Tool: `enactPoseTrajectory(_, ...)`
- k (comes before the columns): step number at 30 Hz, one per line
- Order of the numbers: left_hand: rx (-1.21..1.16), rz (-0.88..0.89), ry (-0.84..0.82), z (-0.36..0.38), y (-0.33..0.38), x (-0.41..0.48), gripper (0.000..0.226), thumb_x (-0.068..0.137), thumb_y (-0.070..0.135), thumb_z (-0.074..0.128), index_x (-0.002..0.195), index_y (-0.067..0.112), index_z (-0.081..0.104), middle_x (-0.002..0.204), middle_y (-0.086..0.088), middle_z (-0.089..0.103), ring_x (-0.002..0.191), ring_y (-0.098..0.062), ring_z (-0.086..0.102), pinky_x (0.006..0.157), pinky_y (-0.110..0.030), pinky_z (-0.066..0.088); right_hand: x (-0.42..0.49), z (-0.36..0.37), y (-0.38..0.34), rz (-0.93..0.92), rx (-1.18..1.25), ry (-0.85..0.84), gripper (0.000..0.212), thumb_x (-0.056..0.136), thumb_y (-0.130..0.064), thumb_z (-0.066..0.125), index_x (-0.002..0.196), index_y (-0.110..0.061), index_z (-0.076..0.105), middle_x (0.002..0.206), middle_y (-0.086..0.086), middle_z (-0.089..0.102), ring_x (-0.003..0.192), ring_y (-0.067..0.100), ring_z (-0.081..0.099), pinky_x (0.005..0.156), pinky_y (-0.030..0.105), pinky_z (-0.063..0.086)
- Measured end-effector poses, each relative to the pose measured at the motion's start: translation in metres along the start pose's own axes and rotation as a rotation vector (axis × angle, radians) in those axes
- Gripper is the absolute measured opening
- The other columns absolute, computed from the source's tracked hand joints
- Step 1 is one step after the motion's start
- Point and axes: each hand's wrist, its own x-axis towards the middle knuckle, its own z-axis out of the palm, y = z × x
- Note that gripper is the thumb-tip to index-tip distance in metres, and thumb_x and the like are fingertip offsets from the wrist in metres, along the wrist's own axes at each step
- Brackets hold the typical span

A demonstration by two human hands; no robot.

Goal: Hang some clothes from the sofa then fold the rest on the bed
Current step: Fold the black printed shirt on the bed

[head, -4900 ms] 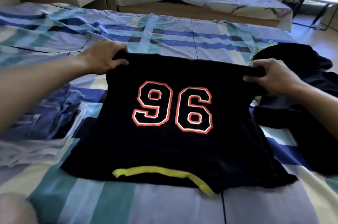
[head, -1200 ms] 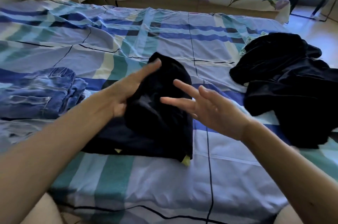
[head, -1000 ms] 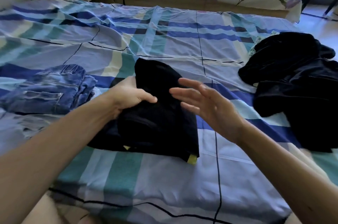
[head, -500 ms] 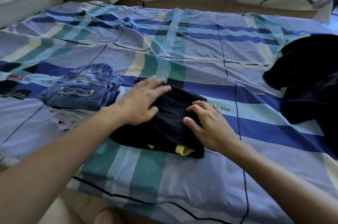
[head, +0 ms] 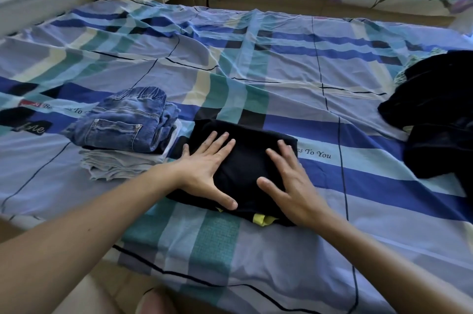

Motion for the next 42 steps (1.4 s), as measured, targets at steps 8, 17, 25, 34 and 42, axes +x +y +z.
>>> enactPoseTrajectory(8,-0.038,-0.145,-0.048,-0.003,0.016,-0.017,0.139,0.064,0.075,0.075,0.157,0.033,-0.019,0.158,0.007,-0.041,0.148,-0.026,-0.034,0.114,-0.075,0.01,0.003,-0.027,-0.013,0.357,0.763,0.102,0.092,0.081,-0.011,0.082,0.149,-0.044,0.029,0.117,0.001,0.069,0.099,0.011,0.072,0.088,0.03,0.059)
enactPoseTrajectory(17,-0.701,-0.115,0.286,-0.028,0.01,-0.015,0.105,0.076,0.082,0.056,0.159,0.029,0.019,0.168,0.003,0.009,0.154,-0.019,0.014,0.126,-0.039,0.014,0.047,-0.099,-0.099,-0.063,0.459,0.197,0.061,0.076,0.014,0.069,0.116,-0.032,0.07,0.095,-0.006,0.072,0.079,0.004,0.067,0.071,0.023,0.054)
enactPoseTrajectory(25,-1.755,-0.076,0.374,-0.041,0.023,-0.001,0.119,0.054,0.082,0.074,0.152,0.025,0.036,0.152,0.004,0.044,0.136,-0.015,0.046,0.108,-0.038,0.044,0.076,-0.19,-0.216,-0.291,0.193,0.09,0.064,0.08,0.006,0.071,0.123,-0.042,0.068,0.114,-0.011,0.069,0.093,0.008,0.07,0.08,0.021,0.058)
enactPoseTrajectory(34,-2.055,0.298,0.471,-0.113,-0.015,-0.066,0.044,0.085,0.045,0.058,0.103,0.012,0.08,0.108,-0.009,0.076,0.089,-0.021,0.075,0.078,-0.03,0.061,0.111,-0.216,-0.242,-0.317,0.501,0.057,0.048,0.084,0.007,0.064,0.117,-0.027,0.072,0.112,0.007,0.075,0.096,0.03,0.073,0.075,0.033,0.06)
enactPoseTrajectory(42,-1.751,0.082,0.93,-0.119,-0.124,-0.153,0.034,0.095,0.009,0.058,0.128,0.008,0.064,0.118,-0.007,0.074,0.108,-0.021,0.071,0.09,-0.028,0.059,0.212,-0.114,-0.284,-0.282,0.357,-0.016,0.04,0.079,0.004,0.075,0.096,-0.033,0.079,0.124,0.006,0.07,0.106,0.023,0.07,0.092,0.034,0.057)
